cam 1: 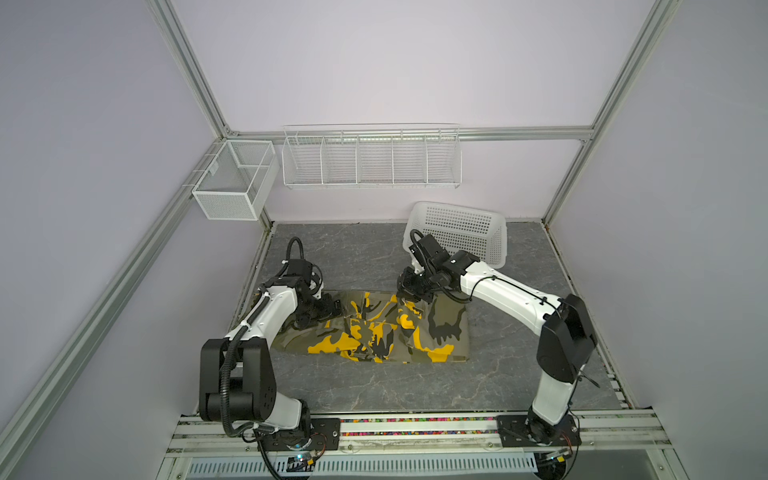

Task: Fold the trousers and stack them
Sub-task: 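Lift the leg end with the right gripper and fold it over toward the left gripper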

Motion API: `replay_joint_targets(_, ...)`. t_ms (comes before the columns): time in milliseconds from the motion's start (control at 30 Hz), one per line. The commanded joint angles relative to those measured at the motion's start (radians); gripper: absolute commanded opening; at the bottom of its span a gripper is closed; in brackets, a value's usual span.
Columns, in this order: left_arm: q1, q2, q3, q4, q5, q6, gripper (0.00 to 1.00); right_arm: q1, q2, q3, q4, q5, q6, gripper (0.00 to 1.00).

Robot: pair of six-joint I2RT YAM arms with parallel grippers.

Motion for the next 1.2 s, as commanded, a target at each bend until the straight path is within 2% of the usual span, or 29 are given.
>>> replay_joint_targets(0,0.006,-0.005,-0.012,0.008,0.001,0.011,0.98,0.024,0.035,0.021,0.018,0.001,0.04,0.1)
replay_joint_targets(333,0.006,0.027,-0.008,0.018,-0.001,0.007,0.98,0.072,0.213,0.097,0.09,-0.043,0.063,0.18)
replay_joint_targets(433,0.006,0.031,-0.007,0.016,-0.003,0.006,0.98,0.079,0.244,0.112,0.117,-0.073,0.065,0.32)
replay_joint_targets(667,0.006,0.034,0.008,0.002,-0.002,0.006,0.98,0.079,0.252,0.134,0.222,-0.209,0.041,0.43)
replay_joint_targets(867,0.006,0.024,0.024,-0.015,0.005,-0.004,0.97,0.072,0.192,0.085,0.288,-0.284,0.041,0.48)
replay_joint_targets(1167,-0.003,-0.057,0.02,-0.038,0.09,-0.061,0.95,-0.034,-0.067,-0.115,0.135,-0.186,-0.151,0.49)
